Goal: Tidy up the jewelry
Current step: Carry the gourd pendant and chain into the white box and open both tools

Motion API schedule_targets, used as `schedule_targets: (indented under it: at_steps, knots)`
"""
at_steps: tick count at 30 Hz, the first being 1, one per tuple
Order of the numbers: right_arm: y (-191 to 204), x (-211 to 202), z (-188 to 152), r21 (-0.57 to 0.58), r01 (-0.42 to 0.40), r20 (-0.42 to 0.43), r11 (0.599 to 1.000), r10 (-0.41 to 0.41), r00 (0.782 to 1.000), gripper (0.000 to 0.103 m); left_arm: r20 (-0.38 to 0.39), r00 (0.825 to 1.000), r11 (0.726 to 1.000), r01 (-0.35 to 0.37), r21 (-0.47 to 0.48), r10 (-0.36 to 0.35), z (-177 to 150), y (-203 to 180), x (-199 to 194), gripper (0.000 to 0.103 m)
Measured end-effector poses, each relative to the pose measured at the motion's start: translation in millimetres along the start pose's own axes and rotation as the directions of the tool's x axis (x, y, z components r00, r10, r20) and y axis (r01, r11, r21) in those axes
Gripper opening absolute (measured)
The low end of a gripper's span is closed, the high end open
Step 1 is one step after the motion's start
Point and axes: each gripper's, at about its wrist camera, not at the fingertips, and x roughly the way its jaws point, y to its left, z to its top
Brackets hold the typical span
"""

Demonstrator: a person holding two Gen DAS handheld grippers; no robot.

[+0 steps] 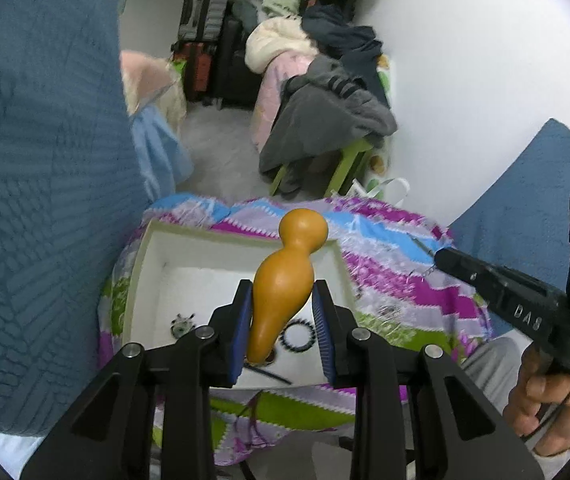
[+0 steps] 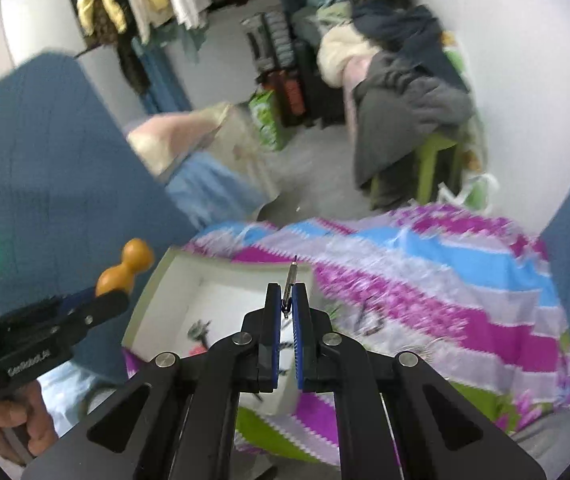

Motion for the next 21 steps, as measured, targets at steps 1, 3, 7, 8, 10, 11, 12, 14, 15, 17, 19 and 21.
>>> schedule_targets:
  at_steps: [1,3,7,8,10,11,12,14,15,17,19,21]
  knots:
    - [4,9,-5,-0.006,-0.01,-0.017,1.0,0.01,1.0,0.004,-0.007,1.0,1.0,-0.006,-0.005,0.006,-4,5,5,0.031]
    - [12,28,-15,-0.016,-0.032,-0.051,0.999,0.031,0.998,0.004,-0.022,1.0,1.0,-0.014,-0.021,0.013,-11,17,15,0.031]
    - [24,57,-32,-0.035,-0.058,-0.099,0.998,0.054,0.994,0.004,-0.058,0.998,0.999,-0.031,-0.04,0.028,-26,34,35,0.031]
    - [25,64,-36,-0.037,-0.068,-0.112,0.997,0.063,0.992,0.004,-0.065,0.997,0.999,-0.033,-0.042,0.03,-29,37,39,0.031]
    - [27,72,-43,-0.041,-0.077,-0.129,0.996,0.071,0.989,0.004,-0.077,0.996,0.998,-0.04,-0.047,0.036,-33,40,46,0.031]
    - [27,76,-45,-0.039,-0.081,-0.137,0.996,0.075,0.988,0.004,-0.084,0.996,0.998,-0.042,-0.051,0.038,-35,41,49,0.031]
    - [26,79,-45,-0.033,-0.093,-0.142,0.995,0.088,0.986,0.005,-0.089,0.995,0.998,-0.04,-0.051,0.035,-37,41,51,0.031]
    - [25,80,-46,-0.027,-0.12,-0.148,0.992,0.115,0.982,0.009,-0.091,0.995,0.998,-0.042,-0.056,0.037,-38,40,53,0.031]
    - [25,79,-45,-0.034,-0.127,-0.148,0.991,0.12,0.982,0.012,-0.092,0.995,0.997,-0.04,-0.063,0.034,-38,40,54,0.034]
    - [24,73,-42,-0.053,-0.141,-0.133,0.989,0.133,0.982,0.026,-0.085,0.996,0.997,-0.028,-0.077,0.021,-36,39,53,0.048]
    - [23,66,-37,-0.069,-0.149,-0.113,0.986,0.141,0.984,0.028,-0.064,0.997,0.997,-0.034,-0.07,0.03,-34,36,50,0.06]
    - [21,54,-31,-0.093,-0.148,-0.085,0.985,0.14,0.987,0.029,-0.048,0.998,0.998,-0.038,-0.051,0.035,-31,29,44,0.061]
